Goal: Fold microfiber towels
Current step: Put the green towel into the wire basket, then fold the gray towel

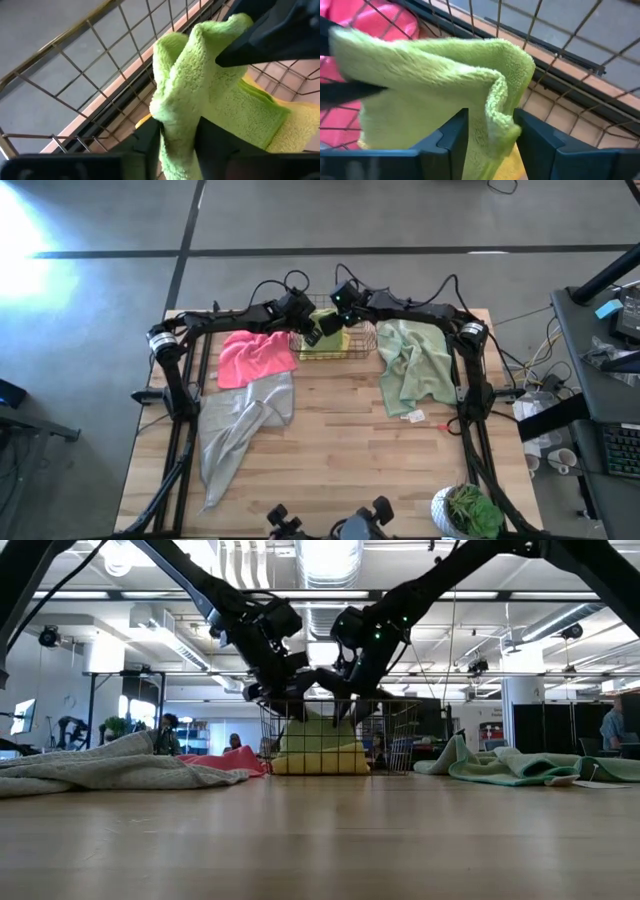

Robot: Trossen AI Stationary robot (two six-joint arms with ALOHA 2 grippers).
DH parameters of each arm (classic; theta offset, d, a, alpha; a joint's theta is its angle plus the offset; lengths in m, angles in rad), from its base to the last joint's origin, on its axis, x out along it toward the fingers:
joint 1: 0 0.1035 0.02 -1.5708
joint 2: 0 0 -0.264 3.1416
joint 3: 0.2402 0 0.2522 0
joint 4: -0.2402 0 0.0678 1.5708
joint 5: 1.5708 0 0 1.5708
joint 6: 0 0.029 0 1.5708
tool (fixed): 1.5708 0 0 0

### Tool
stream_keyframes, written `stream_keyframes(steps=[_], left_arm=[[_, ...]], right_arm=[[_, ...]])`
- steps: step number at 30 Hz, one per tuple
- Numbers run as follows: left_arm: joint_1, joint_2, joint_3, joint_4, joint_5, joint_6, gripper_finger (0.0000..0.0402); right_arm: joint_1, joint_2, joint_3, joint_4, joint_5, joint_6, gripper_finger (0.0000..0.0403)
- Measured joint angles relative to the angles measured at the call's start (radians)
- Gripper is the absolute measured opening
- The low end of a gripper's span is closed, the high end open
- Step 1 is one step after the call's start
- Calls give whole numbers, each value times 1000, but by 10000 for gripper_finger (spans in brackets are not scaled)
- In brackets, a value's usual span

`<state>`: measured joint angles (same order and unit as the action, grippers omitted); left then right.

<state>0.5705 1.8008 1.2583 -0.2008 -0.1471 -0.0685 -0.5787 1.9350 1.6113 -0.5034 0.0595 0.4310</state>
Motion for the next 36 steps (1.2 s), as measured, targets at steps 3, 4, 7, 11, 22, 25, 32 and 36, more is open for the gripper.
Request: stream_keyframes(steps=[3,4,7,11,22,25,32,36], left_arm=[[0,0,1,0,1,0,139],[0,0,3,2,1,0,151],[3,0,16,4,-13,-1,182],[11,-3,53,-24,-27,-1,209],[12,-150,174,-413,-28,79,217],[-7,-232,116,-447,-28,76,217],[-84,-448,-88,-444,-15,-11,217],[-138,-554,-200,-430,0,-100,217]], right_arm=[[-4,-1,10,-6,-4,3,141],[-7,-1,16,-20,-4,3,139],[-16,-1,30,-48,-3,0,134],[-30,-1,70,-92,-4,-37,129],[-30,-1,246,-429,-8,-237,126],[-25,-3,300,-552,-8,-266,121],[48,-106,287,-675,-8,-267,105],[123,-194,214,-653,-8,-233,98]])
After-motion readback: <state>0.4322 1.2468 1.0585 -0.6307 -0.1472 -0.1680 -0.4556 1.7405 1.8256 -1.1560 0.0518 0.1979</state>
